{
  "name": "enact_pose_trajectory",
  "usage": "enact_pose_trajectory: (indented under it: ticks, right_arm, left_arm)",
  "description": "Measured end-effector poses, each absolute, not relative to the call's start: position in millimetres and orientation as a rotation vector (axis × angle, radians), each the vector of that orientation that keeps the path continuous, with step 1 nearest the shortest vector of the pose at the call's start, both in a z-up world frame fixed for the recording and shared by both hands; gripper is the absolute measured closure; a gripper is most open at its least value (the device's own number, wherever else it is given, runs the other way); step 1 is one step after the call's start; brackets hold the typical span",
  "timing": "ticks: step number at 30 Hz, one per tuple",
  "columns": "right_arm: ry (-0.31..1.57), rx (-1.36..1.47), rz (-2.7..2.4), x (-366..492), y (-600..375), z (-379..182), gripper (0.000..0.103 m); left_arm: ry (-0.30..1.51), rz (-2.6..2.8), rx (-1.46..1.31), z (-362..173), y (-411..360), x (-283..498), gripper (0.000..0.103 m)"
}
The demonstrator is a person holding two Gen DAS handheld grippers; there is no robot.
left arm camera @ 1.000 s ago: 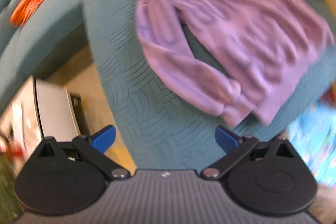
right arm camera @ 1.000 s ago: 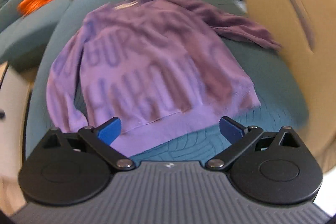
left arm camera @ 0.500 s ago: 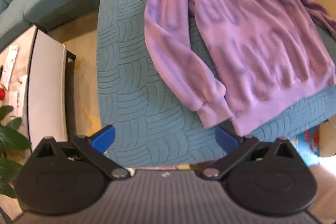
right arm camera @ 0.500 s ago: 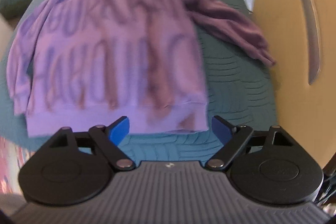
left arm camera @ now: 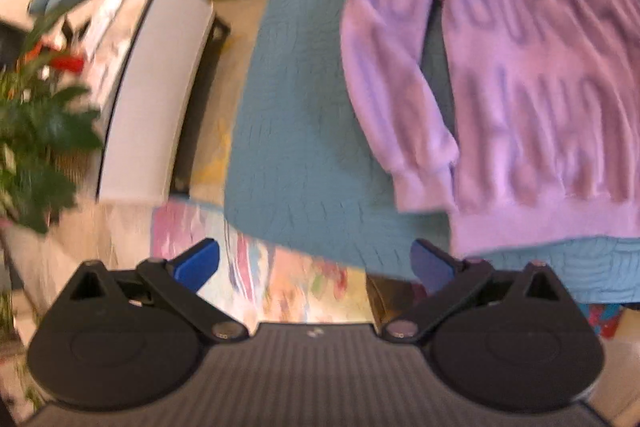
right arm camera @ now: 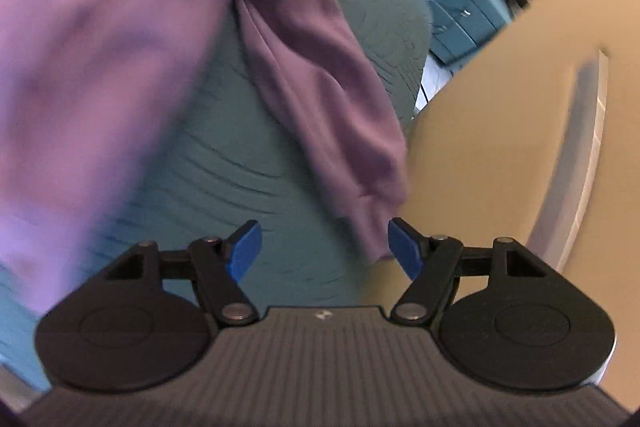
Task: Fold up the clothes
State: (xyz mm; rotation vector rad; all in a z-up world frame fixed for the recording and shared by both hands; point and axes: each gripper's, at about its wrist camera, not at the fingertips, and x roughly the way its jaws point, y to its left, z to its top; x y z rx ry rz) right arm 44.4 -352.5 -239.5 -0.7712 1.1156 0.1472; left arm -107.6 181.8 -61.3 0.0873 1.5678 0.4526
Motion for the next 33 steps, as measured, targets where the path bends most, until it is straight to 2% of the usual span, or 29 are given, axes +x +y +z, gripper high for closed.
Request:
enact_pose_trajectory:
  ticks: [5,7,8,9,10,15,20,22,25,28,32,33]
  right_arm:
    - [1.182,-0.884,0.228,76.1,-380.9,-289.6,0.031]
    - [1.175,-0.889,0.246,84.5,-388.8,-296.4,0.024]
    - [1.169,-0.877,0.251,87.1,-391.3,-295.8,0.03]
    - [1.179,-0.84,0.246,90.4,-393.5,-292.4,0.068]
    - [1.196,-0.768,0.223,96.5,-397.9,-284.8,0.083]
    - [1.173,-0.435,0.123,71.8,-399.7,-226.9,0.084]
    - [1.126,-0.354,0.244,-9.4,-367.7,-188.5,0.084]
    - [1.229,-0.426,0.373,-44.0,-346.8,-209.5,0.085]
    - [1.429,-0.556,0.52,-65.9,-329.2,-254.0,0.084]
    - [1.616,-0.449,0.509,-63.0,-339.8,-268.2,0.068]
    - [1.471,-0.172,0.329,-43.9,-370.7,-233.1,0.04]
    - [1.441,-0.075,0.278,-38.5,-382.0,-227.1,0.037]
  left_arm:
    - [1.558,0.428,0.175,-59.0,122.8,-94.8,0.0]
    - [1.54,0.38,0.232,-54.4,98.9,-87.2,0.0]
    - [1.535,0.369,0.248,-53.4,91.9,-83.5,0.0]
    - [1.533,0.36,0.262,-52.4,83.8,-80.4,0.0]
    - [1.535,0.36,0.264,-53.0,78.6,-77.6,0.0]
    - [1.545,0.383,0.222,-51.0,69.9,-68.7,0.0]
    - [1.564,0.39,0.183,-59.1,78.7,-65.9,0.0]
    - [1.569,0.374,0.176,-66.0,82.0,-63.4,0.0]
    - [1.588,0.35,0.166,-75.4,83.3,-58.6,0.0]
    - [1.575,0.331,0.162,-71.3,85.1,-53.3,0.0]
    - [1.55,0.298,0.149,-64.4,93.9,-48.3,0.0]
    - [1.549,0.295,0.153,-63.0,97.2,-48.4,0.0]
